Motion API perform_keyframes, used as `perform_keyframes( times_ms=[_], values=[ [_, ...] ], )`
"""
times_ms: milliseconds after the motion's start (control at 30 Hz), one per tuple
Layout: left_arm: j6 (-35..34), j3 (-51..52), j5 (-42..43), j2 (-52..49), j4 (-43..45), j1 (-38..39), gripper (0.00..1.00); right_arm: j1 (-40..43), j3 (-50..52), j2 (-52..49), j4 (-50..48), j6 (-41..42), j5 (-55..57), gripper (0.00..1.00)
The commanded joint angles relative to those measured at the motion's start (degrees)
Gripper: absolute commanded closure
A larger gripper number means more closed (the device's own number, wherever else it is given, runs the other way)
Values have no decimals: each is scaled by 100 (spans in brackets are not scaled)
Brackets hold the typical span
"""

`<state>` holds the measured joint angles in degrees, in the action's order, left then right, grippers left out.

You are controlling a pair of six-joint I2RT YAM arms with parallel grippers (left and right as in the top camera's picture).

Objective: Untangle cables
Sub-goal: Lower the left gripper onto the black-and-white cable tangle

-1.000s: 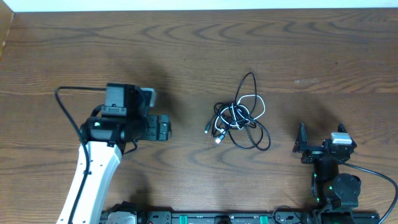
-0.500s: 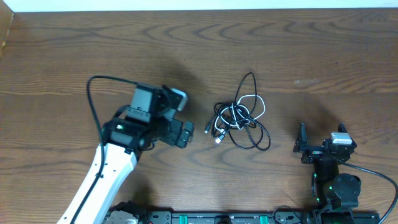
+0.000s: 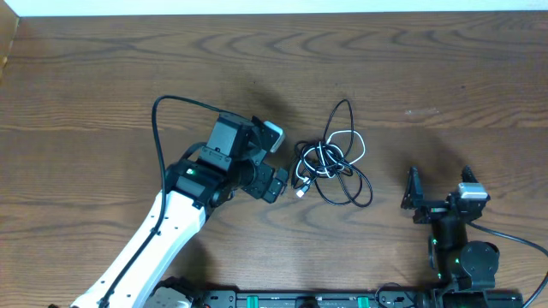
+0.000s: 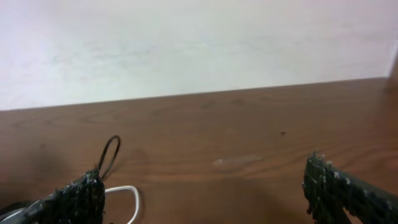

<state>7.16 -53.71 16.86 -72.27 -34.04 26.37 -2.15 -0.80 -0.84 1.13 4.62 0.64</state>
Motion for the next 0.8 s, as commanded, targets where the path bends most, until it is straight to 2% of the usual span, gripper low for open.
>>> perform_keyframes(
  times_ms=[0,233,400,567,767],
  values=[
    [-271,-155,262,-136,289,13,2,35,-566,-13,258,155,-234,1],
    [-275,-155,369,-332,503,24,2,35,-1886,-719,1375,153,-354,1],
    [-275,-155,369,-400,505,83,2,35,-3134,-2214,2212,157,-1375,1],
    [-273,-155,348,-509,557,402,2,35,-4057,-3351,3156,601,-1484,1],
    [-282,-155,350,-859,1038,769,2,35,-4280,-4155,3300,608,-1952,1]
  ],
)
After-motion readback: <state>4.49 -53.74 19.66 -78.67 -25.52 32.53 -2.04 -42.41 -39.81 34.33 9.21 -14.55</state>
